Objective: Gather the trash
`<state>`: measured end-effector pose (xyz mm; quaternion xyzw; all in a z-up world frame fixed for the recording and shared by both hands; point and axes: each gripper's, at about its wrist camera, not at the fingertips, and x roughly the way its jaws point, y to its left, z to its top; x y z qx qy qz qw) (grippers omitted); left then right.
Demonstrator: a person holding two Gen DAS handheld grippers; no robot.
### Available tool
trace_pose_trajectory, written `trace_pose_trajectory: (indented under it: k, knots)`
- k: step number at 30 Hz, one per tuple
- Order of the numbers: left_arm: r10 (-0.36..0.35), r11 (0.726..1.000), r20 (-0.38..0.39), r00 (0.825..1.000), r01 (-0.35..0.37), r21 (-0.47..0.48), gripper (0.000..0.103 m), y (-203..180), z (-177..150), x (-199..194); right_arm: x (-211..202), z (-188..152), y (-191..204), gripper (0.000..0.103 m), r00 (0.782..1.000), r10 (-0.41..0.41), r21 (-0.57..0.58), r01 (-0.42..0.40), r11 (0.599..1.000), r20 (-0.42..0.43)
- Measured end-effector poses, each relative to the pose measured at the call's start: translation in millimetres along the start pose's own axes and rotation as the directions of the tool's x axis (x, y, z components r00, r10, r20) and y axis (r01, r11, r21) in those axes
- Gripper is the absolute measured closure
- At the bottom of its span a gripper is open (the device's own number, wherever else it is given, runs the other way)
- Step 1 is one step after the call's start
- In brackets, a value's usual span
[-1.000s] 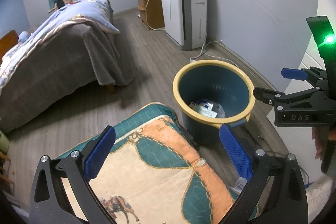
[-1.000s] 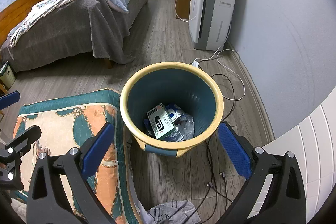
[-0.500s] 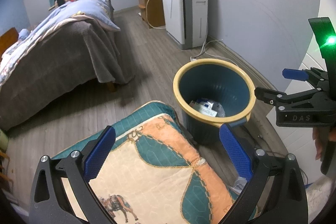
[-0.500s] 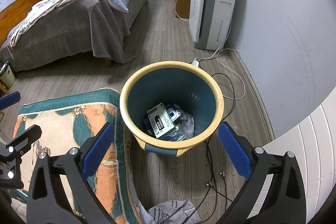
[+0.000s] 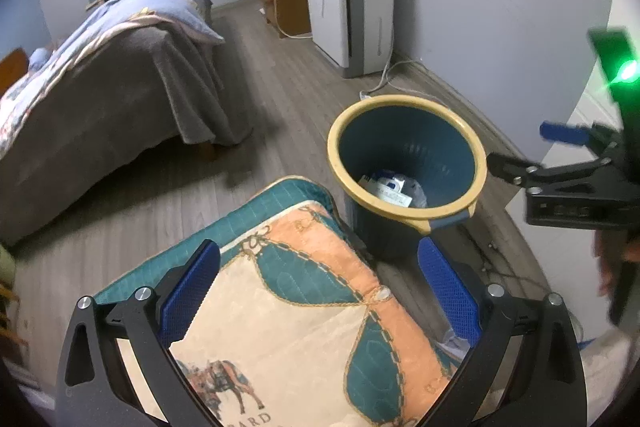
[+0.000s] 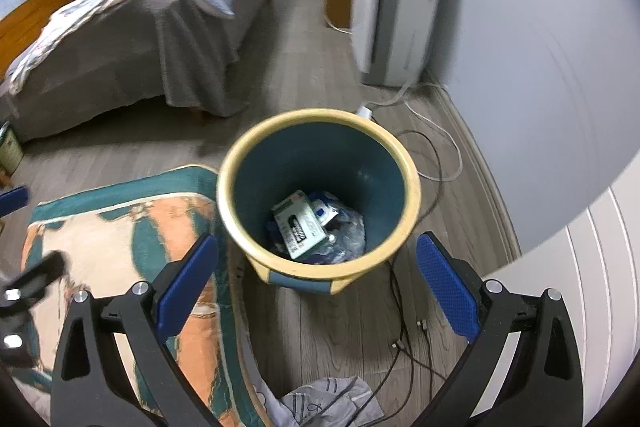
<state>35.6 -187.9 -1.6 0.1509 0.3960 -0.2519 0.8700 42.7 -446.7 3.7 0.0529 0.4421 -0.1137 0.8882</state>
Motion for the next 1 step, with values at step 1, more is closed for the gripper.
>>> trace_pose_trajectory:
  k: [1]
  knots:
    - [0.007, 1.0, 0.006, 1.0, -0.007, -0.01, 0.005, 1.0, -0.4, -4.2, 6.1, -1.7, -0.4, 0.005, 1.0, -0.011, 0.007, 0.011, 1.0, -0.021]
